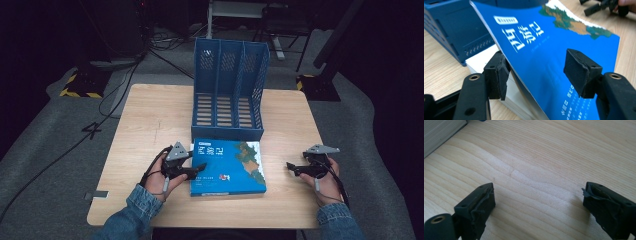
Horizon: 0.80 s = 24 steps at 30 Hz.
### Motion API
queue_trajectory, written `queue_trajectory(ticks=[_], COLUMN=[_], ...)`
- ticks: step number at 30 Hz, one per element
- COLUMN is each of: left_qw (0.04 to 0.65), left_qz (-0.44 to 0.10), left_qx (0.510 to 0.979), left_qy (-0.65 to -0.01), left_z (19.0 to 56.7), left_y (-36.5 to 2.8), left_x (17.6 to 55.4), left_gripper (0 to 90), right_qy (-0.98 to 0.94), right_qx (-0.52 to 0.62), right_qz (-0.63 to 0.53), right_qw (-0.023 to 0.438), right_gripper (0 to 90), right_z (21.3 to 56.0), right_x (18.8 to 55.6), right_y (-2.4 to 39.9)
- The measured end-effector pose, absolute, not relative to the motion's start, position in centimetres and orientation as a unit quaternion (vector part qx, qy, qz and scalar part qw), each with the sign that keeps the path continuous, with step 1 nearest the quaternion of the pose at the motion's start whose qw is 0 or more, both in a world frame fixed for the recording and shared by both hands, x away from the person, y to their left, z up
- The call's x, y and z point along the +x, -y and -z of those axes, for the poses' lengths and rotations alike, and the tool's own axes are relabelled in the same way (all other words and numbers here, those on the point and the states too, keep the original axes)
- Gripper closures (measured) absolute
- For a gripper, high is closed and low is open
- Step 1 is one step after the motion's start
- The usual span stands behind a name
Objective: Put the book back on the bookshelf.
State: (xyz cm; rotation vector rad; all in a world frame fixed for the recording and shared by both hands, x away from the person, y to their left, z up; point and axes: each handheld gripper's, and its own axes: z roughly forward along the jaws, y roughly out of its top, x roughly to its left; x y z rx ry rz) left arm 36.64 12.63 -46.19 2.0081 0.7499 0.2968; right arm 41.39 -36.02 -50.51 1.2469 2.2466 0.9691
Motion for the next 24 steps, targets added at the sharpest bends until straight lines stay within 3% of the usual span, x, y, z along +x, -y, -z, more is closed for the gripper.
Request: queue_trajectory(ticks=[4, 9, 15, 19, 22, 24], left_qw=[0.427, 0.386, 0.398, 0.404, 0.398, 0.396], left_qz=[-0.141, -0.119, -0.086, -0.064, -0.081, -0.1], left_qx=[0.835, 0.844, 0.826, 0.824, 0.832, 0.837], left_qy=[-0.318, -0.352, -0.391, -0.393, -0.377, -0.363], left_z=[46.8, 47.7, 48.3, 48.4, 48.2, 47.8], left_y=[-12.6, -12.9, -13.3, -13.3, -12.9, -12.9], left_x=[36.9, 37.4, 37.8, 37.8, 37.6, 37.4], left_gripper=[34.0, 35.0, 27.2, 29.5, 27.6, 31.3], right_qy=[-0.803, -0.803, -0.802, -0.802, -0.802, -0.802], right_qx=[0.445, 0.445, 0.445, 0.446, 0.446, 0.446], right_qz=[-0.345, -0.345, -0.346, -0.346, -0.346, -0.346], right_qw=[0.197, 0.197, 0.196, 0.196, 0.196, 0.195], right_gripper=[11.0, 11.1, 11.3, 11.4, 11.4, 11.4], right_z=[50.5, 50.5, 50.5, 50.5, 50.5, 50.5], right_x=[41.4, 41.4, 41.4, 41.3, 41.4, 41.4], right_y=[36.0, 36.0, 36.0, 36.0, 36.0, 36.0])
